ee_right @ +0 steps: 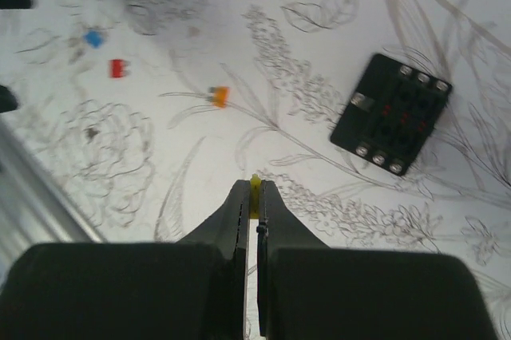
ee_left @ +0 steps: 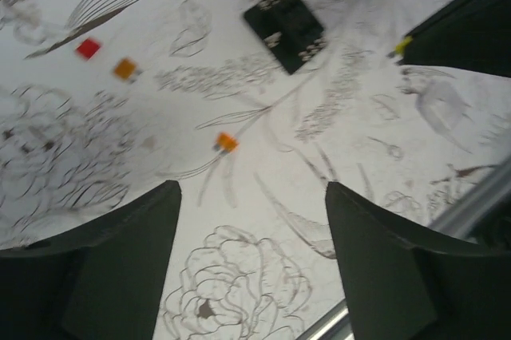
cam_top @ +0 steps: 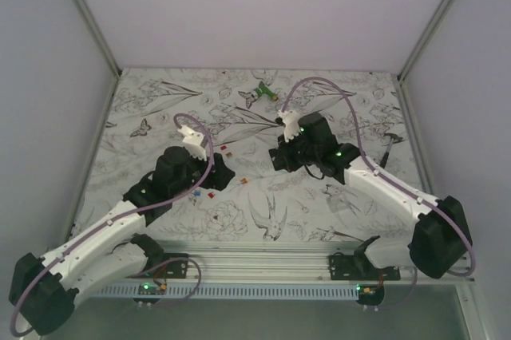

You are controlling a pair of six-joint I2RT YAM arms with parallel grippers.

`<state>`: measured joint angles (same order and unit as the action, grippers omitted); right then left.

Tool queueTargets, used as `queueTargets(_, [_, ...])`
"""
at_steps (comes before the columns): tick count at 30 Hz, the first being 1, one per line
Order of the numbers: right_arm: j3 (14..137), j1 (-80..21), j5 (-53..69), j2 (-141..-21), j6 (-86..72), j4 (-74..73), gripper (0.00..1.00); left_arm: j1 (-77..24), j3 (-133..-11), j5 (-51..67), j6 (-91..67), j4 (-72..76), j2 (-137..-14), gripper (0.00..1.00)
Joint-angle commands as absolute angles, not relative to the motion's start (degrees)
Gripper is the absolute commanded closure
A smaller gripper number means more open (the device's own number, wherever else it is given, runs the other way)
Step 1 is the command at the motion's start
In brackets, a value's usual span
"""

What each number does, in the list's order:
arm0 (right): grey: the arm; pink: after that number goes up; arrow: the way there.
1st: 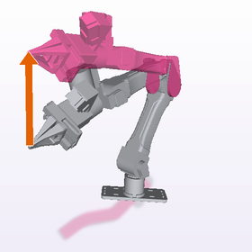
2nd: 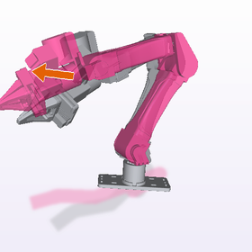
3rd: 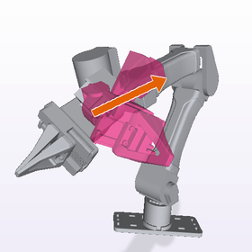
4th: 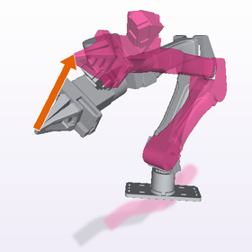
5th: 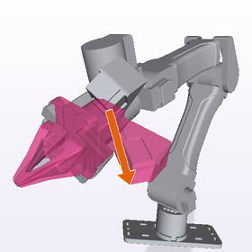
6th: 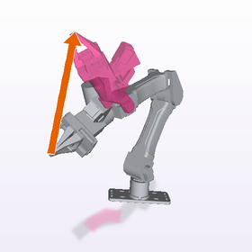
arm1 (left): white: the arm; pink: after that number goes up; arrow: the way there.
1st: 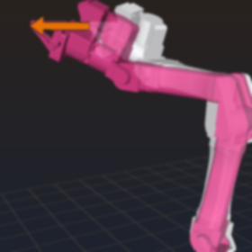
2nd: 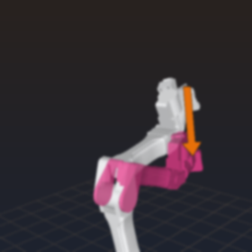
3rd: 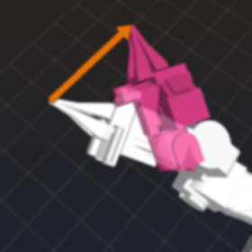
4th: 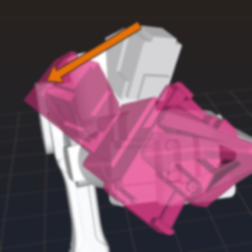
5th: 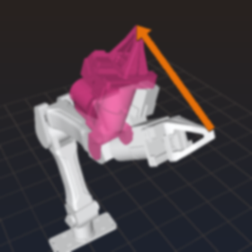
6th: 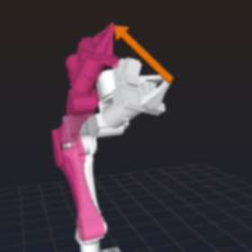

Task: Snap on the fuse box
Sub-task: Pick up the fuse from the center of the board, then install the fuse at the fuse box base.

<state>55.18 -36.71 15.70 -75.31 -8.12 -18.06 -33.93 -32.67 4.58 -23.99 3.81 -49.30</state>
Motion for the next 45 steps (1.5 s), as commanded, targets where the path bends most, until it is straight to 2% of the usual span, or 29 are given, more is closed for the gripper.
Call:
queueTargets(1, [57.5,-38.4,-2.2,-78.8,-13.3,-18.1,1.00,-31.3,-30.5,-1.6,-26.0,0.2,-49.9,0.19])
queueTargets(6, [59.2,-38.6,-11.6,-84.4,-16.0,-16.4,1.00,-28.0,-29.4,-3.2,-25.6,0.5,-52.4,0.09])
queueTargets(14, [63.5,-38.6,-18.7,-93.8,-16.3,-14.1,1.00,-25.2,-27.1,-7.4,-23.0,1.3,-55.0,0.00])
queueTargets(29, [69.1,-38.4,-24.3,-104.4,-17.6,-13.0,1.00,-24.6,-26.0,-10.2,-22.0,1.2,-52.0,0.00])
queueTargets(45, [68.3,-37.5,-24.9,-106.0,-19.4,-12.7,1.00,-24.6,-26.5,-9.2,-22.3,1.2,-53.2,0.00])
